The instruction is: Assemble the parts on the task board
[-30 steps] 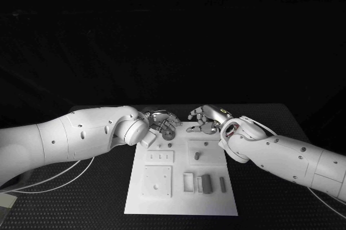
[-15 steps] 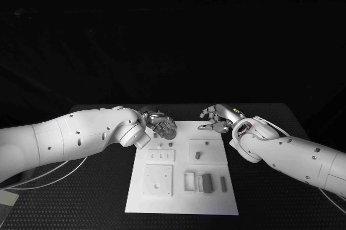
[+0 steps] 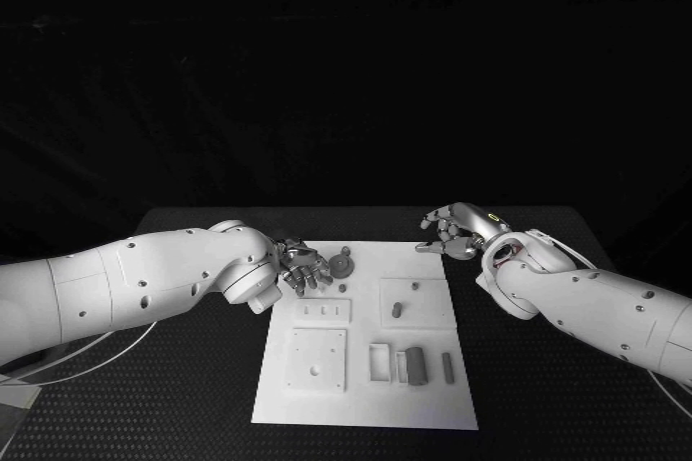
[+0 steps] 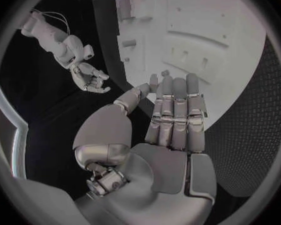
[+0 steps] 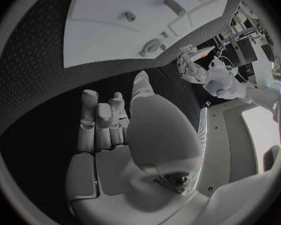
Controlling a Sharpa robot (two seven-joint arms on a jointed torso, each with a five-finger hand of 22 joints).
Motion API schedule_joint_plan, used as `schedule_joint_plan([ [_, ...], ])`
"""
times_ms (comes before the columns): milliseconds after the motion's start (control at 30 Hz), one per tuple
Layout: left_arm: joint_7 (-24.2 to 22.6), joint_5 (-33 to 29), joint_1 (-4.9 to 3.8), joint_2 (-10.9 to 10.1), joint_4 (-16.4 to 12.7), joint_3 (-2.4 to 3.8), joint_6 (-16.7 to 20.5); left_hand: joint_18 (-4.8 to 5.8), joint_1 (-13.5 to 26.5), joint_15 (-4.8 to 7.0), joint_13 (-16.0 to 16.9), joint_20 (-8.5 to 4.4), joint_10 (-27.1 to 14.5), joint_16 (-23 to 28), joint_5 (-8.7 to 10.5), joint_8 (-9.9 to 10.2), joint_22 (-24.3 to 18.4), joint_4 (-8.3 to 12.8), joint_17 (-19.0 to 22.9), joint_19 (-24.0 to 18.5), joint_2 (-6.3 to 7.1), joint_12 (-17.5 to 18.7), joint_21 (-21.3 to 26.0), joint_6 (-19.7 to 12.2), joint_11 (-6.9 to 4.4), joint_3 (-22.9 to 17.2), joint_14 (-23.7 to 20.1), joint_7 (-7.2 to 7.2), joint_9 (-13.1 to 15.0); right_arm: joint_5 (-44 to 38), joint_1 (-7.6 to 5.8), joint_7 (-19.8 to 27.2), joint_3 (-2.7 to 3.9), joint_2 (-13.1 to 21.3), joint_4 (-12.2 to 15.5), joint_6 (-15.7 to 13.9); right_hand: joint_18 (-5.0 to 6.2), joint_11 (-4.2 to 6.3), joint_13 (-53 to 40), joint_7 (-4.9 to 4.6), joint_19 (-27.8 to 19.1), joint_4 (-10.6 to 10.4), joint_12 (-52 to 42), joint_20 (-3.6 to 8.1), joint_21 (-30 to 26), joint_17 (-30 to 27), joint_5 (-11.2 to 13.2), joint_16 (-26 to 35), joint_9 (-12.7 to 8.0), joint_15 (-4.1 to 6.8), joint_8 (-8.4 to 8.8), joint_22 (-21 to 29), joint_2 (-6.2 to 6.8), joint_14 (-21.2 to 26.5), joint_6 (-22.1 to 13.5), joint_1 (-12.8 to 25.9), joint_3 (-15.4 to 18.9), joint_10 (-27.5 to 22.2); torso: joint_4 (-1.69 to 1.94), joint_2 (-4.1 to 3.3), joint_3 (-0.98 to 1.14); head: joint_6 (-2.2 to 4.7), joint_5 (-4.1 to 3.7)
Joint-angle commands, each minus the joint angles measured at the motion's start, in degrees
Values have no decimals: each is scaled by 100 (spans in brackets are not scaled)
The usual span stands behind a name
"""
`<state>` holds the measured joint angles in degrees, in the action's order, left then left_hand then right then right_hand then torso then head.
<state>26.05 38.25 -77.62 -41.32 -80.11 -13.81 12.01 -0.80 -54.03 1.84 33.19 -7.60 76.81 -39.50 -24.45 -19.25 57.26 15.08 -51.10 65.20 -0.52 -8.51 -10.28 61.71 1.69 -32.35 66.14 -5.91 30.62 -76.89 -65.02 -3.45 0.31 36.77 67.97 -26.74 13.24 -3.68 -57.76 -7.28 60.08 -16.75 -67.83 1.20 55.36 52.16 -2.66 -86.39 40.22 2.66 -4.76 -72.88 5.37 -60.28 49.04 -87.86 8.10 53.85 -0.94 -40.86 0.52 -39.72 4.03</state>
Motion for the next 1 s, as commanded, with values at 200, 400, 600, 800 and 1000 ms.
schedule_joint_plan([
  [200, 303, 451, 137, -55, -106, 5, -229, 76, 72, 75, 56, -52, 218, -191, -137, -78, 137, 116, -25, 110, -33, -109, -90, 253, -133, -124, 29, 192, 107, 28, -2, 89, 6, -6, -2, -48, 149, -11, 9, -298, -25, -4, -5, -13, -21, -9, 2, 31, 10, -26, -15, 8, 27, 10, -256, -25, -45, -22, -2, 21, -2, -37, 41],
  [400, 398, 947, 190, -38, -190, 4, -11, 77, 103, 111, 113, -89, 251, -348, -355, -126, 260, 122, -32, 155, 4, -202, -136, 300, -165, -135, 38, 222, 145, 46, -2, 89, 12, 12, 13, -47, 149, -10, 12, -297, -28, -5, -5, -15, -21, -10, 2, 31, 12, -25, -16, 8, 32, 11, -254, -19, -45, -23, -9, 16, -6, -36, 27],
  [600, 419, 1051, 252, -15, -235, 4, -34, 78, 118, 132, 149, -110, 260, -441, -459, -160, 333, 123, -28, 177, 36, -264, -158, 328, -183, -138, 38, 240, 167, 54, -8, 78, 18, 35, 34, -45, 149, -9, 14, -296, -29, -5, -6, -16, -21, -11, 2, 31, 14, -25, -17, 8, 33, 12, -251, -14, -47, -23, -11, 7, -11, -40, 6],
  [800, 401, 1176, 317, 25, -166, 4, 43, 79, 121, 143, 173, -122, 263, -501, -523, -182, 381, 123, -20, 189, 69, -307, -170, 344, -193, -141, 35, 252, 181, 54, -9, 76, 21, 30, 50, -47, 149, -8, 16, -295, -31, -4, -6, -17, -21, -13, 2, 31, 16, -24, -17, 7, 35, 13, -250, -12, -49, -24, -4, 0, 0, -56, -1],
  [1000, 376, 1396, 359, 98, -135, 4, 53, 78, 120, 152, 191, -131, 265, -546, -535, -200, 417, 111, -11, 205, 142, -342, -178, 357, -202, -139, 36, 262, 191, 58, -9, 75, 22, 23, 59, -52, 149, -8, 20, -295, -32, -7, -6, -20, -20, -15, 2, 31, 19, -23, -17, 7, 31, 15, -249, 1, -53, -25, -6, -2, 1, -55, -9],
])
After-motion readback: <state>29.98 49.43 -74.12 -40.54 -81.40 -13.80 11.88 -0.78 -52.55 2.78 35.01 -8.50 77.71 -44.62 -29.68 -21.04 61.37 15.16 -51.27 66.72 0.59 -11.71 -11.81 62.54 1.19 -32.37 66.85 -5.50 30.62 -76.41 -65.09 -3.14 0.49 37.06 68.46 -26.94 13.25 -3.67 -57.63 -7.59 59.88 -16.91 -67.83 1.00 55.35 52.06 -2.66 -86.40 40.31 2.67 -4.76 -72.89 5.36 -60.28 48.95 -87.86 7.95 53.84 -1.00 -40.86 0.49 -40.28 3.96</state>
